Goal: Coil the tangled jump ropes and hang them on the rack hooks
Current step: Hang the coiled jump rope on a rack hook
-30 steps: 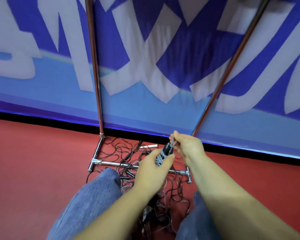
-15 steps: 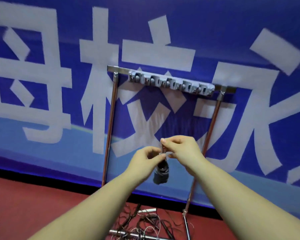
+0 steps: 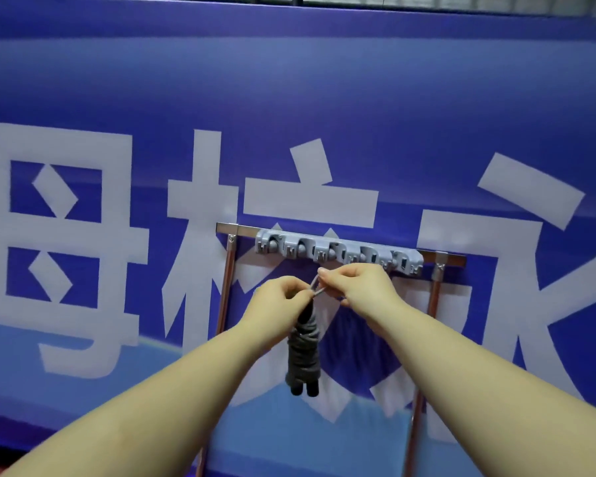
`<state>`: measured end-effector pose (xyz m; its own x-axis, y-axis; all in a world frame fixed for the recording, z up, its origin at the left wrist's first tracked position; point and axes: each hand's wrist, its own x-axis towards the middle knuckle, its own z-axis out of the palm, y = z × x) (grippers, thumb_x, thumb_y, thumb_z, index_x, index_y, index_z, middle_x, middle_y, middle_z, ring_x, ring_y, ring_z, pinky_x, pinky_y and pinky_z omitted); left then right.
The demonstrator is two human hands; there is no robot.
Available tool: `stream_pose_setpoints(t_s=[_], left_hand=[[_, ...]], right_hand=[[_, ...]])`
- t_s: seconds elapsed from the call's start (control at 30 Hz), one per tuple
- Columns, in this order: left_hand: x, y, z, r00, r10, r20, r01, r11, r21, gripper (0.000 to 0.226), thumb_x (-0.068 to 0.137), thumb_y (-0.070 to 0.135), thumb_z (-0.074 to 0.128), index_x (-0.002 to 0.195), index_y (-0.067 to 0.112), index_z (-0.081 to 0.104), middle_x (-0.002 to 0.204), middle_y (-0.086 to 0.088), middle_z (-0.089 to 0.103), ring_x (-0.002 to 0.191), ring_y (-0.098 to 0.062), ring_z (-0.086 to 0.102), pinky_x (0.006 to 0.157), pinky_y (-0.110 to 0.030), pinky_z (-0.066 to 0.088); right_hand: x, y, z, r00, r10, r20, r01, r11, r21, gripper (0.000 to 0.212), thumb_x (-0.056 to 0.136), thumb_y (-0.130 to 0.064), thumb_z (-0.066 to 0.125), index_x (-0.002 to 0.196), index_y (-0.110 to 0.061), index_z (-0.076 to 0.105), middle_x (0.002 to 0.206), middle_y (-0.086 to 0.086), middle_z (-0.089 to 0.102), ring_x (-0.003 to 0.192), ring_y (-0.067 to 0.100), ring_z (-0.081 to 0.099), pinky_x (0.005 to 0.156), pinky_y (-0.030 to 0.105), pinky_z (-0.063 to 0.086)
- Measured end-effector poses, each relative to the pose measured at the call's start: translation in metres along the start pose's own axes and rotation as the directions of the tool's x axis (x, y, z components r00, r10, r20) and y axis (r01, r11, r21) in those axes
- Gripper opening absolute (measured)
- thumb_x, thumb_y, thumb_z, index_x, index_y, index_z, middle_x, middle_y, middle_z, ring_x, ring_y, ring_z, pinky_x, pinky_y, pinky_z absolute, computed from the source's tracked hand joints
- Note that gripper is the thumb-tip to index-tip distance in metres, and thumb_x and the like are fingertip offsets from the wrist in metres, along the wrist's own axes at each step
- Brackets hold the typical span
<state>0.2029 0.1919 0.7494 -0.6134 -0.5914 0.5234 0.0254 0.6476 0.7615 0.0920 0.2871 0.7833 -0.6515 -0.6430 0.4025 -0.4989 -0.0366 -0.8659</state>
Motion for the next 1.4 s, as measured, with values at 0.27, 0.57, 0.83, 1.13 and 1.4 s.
stream_pose_setpoints(t_s=[0.27,0.57,0.83,1.13,1.4], left_hand=[[0.066,-0.041,-0.020,0.979,-0.178,-0.104,0.168,0.981,-0.100,0.018,0.089,0.028,0.061,0.073,0.026,0.070,0.076,0.004,0.071,0.078,-0.016,0.065,0.077,-0.036,0.054],[0.150,-0.103,-0.033,0.940,-0.263,-0.216,0.234,0.960,-0.152,0.027,0.091,0.024,0.061,0.076,0.005,0.070,0.083,-0.016,0.071,0.072,-0.020,0.058,0.077,-0.038,0.051],[0.219,-0.135,-0.029,0.885,-0.331,-0.328,0.300,0.943,-0.145,0.033,0.091,0.025,0.060,0.059,0.016,0.057,0.066,-0.005,0.058,0.070,-0.025,0.050,0.069,-0.032,0.045],[0.239,-0.158,-0.016,0.849,-0.416,-0.327,0.392,0.909,-0.139,0.034,0.090,0.024,0.061,0.057,0.017,0.055,0.067,-0.005,0.058,0.073,-0.029,0.053,0.075,-0.033,0.051],[0.231,-0.169,-0.015,0.887,-0.389,-0.248,0.394,0.919,-0.030,0.029,0.094,0.028,0.057,0.080,0.005,0.067,0.091,-0.021,0.067,0.086,-0.038,0.059,0.082,-0.037,0.051]], right_hand=[[0.071,-0.001,0.042,0.991,0.038,0.127,-0.035,0.999,-0.025,0.015,0.083,-0.028,0.071,0.084,-0.013,0.072,0.080,0.005,0.067,0.074,0.014,0.055,0.062,0.023,0.043],[0.166,0.023,0.097,0.993,-0.064,0.096,0.085,0.969,-0.231,0.017,0.083,-0.037,0.068,0.069,-0.028,0.068,0.075,-0.012,0.066,0.089,0.011,0.060,0.073,0.024,0.046],[0.234,0.031,0.125,0.977,-0.196,-0.083,0.122,0.836,-0.534,0.021,0.083,-0.043,0.061,0.077,-0.028,0.075,0.092,-0.005,0.067,0.112,0.025,0.047,0.085,0.032,0.039],[0.266,0.043,0.140,0.983,-0.169,-0.069,0.062,0.663,-0.746,0.028,0.084,-0.041,0.058,0.100,-0.025,0.072,0.114,-0.002,0.059,0.119,0.026,0.038,0.101,0.037,0.035],[0.259,0.055,0.146,0.971,-0.238,0.021,0.160,0.581,-0.798,0.028,0.088,-0.050,0.054,0.101,-0.033,0.072,0.122,-0.005,0.056,0.125,0.024,0.034,0.108,0.038,0.026]])
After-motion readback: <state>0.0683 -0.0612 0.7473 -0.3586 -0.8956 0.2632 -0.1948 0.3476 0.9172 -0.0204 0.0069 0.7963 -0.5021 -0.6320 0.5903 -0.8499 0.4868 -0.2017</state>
